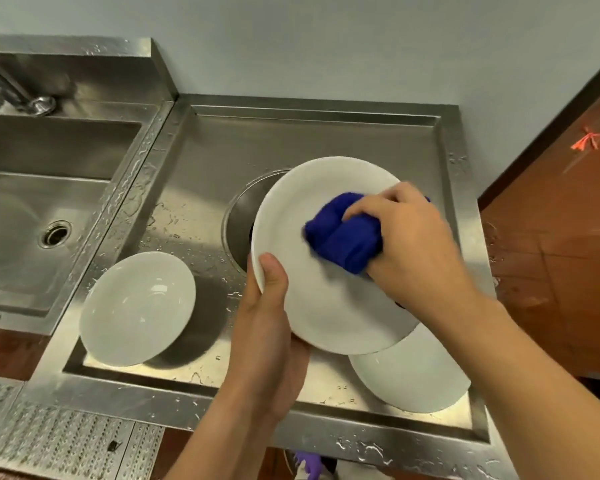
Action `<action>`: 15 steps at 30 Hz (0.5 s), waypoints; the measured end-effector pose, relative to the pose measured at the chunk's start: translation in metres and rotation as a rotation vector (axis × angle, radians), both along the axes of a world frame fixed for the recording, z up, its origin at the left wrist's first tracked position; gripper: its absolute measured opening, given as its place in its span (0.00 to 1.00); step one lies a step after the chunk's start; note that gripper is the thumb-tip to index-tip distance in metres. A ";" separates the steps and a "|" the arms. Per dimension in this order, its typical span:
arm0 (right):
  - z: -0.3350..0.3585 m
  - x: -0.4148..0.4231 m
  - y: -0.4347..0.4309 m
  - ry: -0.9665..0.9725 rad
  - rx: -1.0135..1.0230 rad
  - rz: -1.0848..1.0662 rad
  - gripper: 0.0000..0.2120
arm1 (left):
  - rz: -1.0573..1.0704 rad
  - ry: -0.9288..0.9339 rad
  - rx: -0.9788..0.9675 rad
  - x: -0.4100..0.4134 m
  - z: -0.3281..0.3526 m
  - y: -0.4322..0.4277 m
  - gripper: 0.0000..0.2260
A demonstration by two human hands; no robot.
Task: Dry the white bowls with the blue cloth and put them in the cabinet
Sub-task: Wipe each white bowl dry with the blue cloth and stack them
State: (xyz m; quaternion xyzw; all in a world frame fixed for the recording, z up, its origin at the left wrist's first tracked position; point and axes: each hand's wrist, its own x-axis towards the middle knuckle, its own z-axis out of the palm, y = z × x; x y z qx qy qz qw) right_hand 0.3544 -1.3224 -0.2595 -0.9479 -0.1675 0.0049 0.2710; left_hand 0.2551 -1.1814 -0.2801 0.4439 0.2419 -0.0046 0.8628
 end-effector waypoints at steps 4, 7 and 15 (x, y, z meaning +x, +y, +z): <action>-0.001 -0.007 0.037 0.167 0.383 0.132 0.17 | 0.059 -0.007 -0.003 0.006 -0.002 -0.003 0.26; -0.002 -0.024 0.017 0.367 0.275 0.290 0.11 | 0.112 0.006 0.039 0.011 0.001 0.010 0.26; 0.002 0.001 -0.008 -0.045 0.043 0.030 0.20 | -0.012 0.011 0.081 0.004 0.006 -0.011 0.24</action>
